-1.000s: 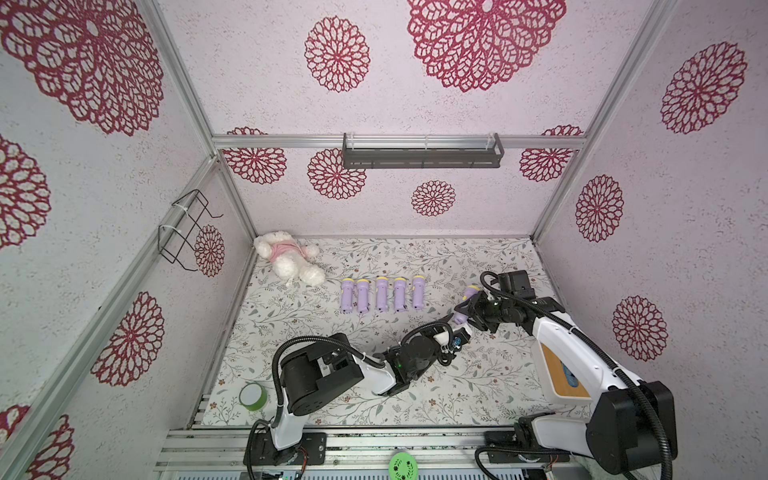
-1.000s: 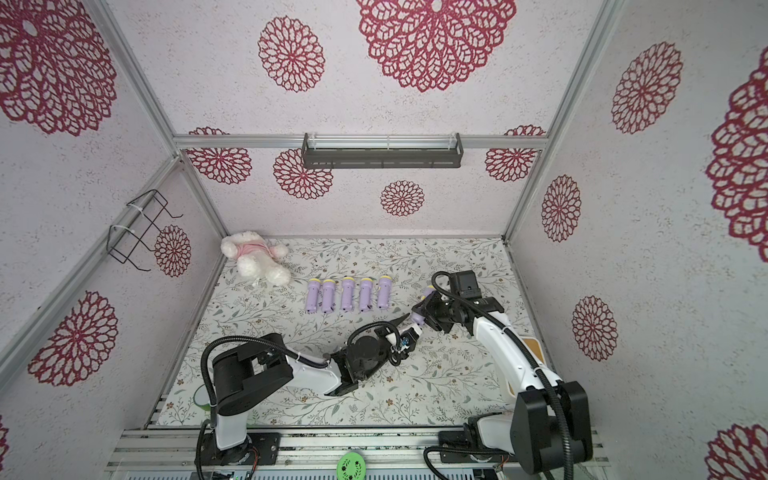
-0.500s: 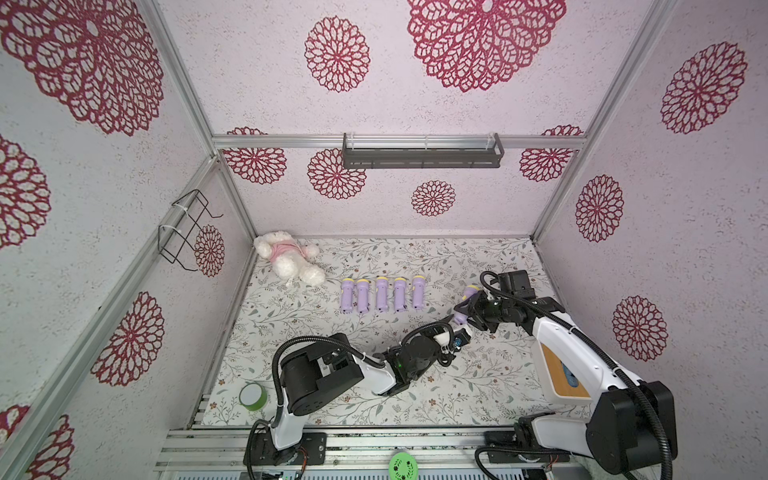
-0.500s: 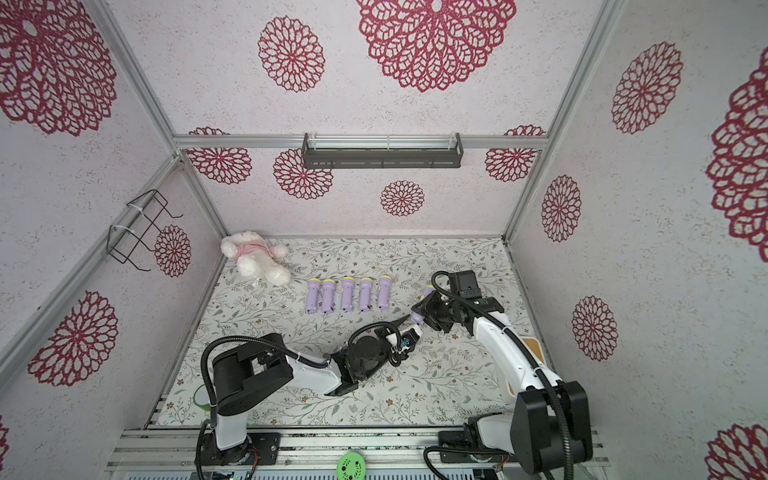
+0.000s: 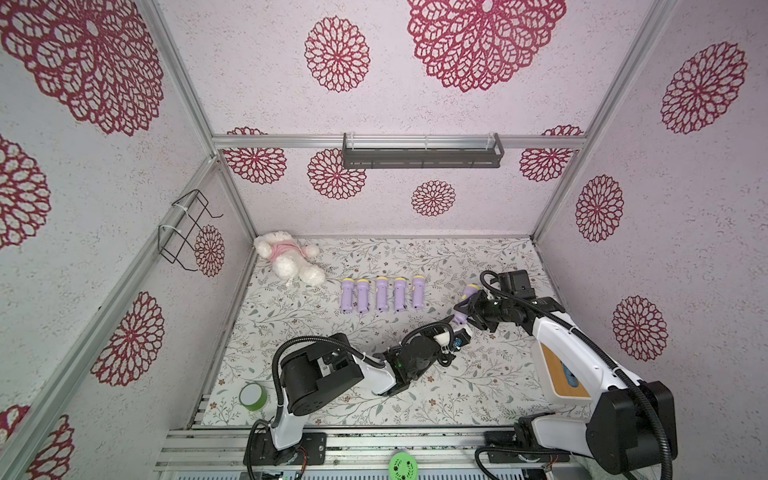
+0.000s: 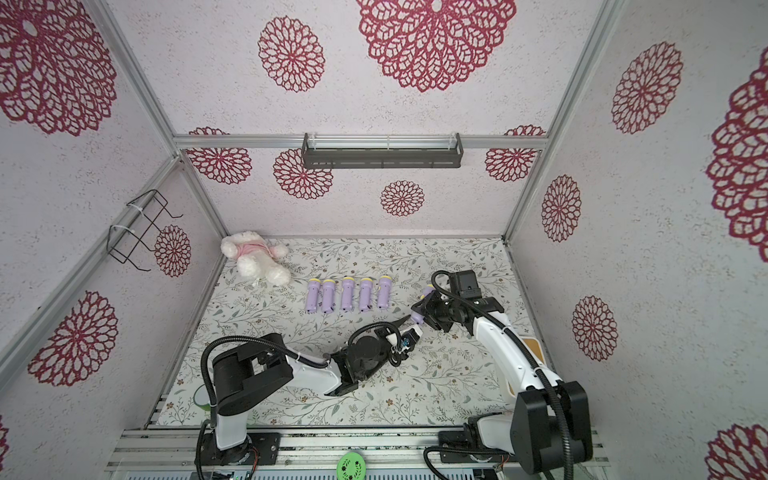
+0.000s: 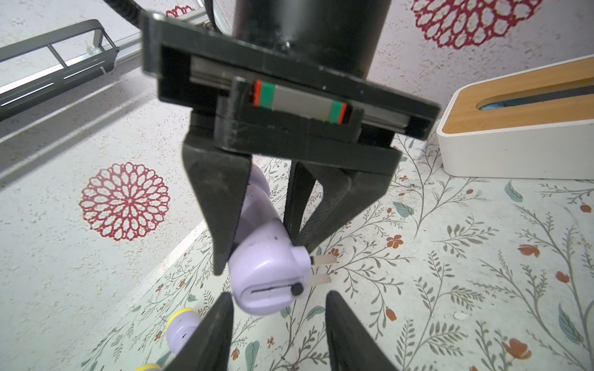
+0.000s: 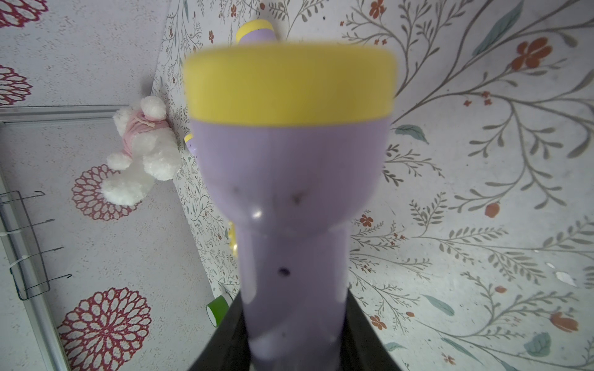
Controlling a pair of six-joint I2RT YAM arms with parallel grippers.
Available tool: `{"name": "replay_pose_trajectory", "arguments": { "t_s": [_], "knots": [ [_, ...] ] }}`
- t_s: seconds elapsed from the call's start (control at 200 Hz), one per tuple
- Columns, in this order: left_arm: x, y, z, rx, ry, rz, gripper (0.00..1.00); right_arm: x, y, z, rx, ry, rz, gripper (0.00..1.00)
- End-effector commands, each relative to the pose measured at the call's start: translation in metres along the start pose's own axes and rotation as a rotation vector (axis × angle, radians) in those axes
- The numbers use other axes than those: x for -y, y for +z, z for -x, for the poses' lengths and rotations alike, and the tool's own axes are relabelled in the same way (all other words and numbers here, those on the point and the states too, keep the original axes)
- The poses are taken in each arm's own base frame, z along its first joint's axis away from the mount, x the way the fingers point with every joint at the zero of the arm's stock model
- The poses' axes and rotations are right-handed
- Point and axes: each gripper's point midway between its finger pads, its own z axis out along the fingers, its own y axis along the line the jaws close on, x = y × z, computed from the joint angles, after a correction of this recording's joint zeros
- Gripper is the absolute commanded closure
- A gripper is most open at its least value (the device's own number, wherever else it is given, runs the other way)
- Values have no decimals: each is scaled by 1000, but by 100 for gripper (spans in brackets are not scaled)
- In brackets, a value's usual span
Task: Close the plug at the bottom of the flashlight
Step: Close the plug of the flashlight.
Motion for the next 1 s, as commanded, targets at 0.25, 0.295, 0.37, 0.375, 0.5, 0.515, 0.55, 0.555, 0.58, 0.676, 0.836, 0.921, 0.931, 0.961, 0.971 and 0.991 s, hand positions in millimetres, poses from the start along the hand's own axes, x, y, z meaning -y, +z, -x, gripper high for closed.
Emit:
{"name": "replay_pose_trajectory", "arguments": {
  "t_s": [0.25, 0.295, 0.37, 0.375, 0.5, 0.515, 0.55, 0.555, 0.58, 0.676, 0.836, 0.921, 0.931, 0.961, 0.971, 0.991],
  "knots": [
    [-10, 1, 20, 47, -2, 27, 53, -10, -6, -3, 10, -22, 49, 100],
    [-10, 1, 20, 46, -2, 26, 52, -10, -6, -3, 8, -22, 51, 100],
    [-9, 1, 19, 43, -3, 23, 53, -10, -6, -3, 8, -22, 51, 100],
    [-9, 1, 18, 42, -3, 23, 53, -10, -6, -3, 8, -23, 51, 100],
    [-9, 1, 17, 37, -4, 20, 54, -11, -7, -3, 10, -24, 54, 100],
    [-8, 1, 17, 37, -3, 18, 54, -11, -7, -3, 11, -24, 54, 100],
    [-8, 1, 17, 37, -3, 18, 54, -11, -7, -3, 11, -26, 54, 100],
    [-8, 1, 17, 36, -3, 18, 54, -11, -7, -3, 12, -26, 54, 100],
    [-8, 1, 17, 36, -3, 18, 54, -11, -7, -3, 11, -25, 54, 100],
    [-9, 2, 18, 37, -4, 18, 55, -11, -7, -4, 8, -23, 54, 100],
    [-7, 3, 17, 35, -3, 14, 56, -11, -8, -4, 10, -26, 58, 100],
    [-7, 3, 18, 36, -4, 14, 56, -11, -8, -4, 11, -26, 60, 100],
    [-7, 3, 18, 38, -4, 14, 56, -11, -7, -4, 10, -27, 60, 100],
    [-7, 3, 19, 38, -4, 14, 56, -11, -8, -4, 11, -27, 60, 100],
    [-7, 3, 19, 38, -4, 14, 56, -12, -8, -4, 11, -27, 60, 100],
    [-8, 4, 19, 39, -5, 15, 56, -12, -8, -4, 10, -28, 61, 100]
  ]
}}
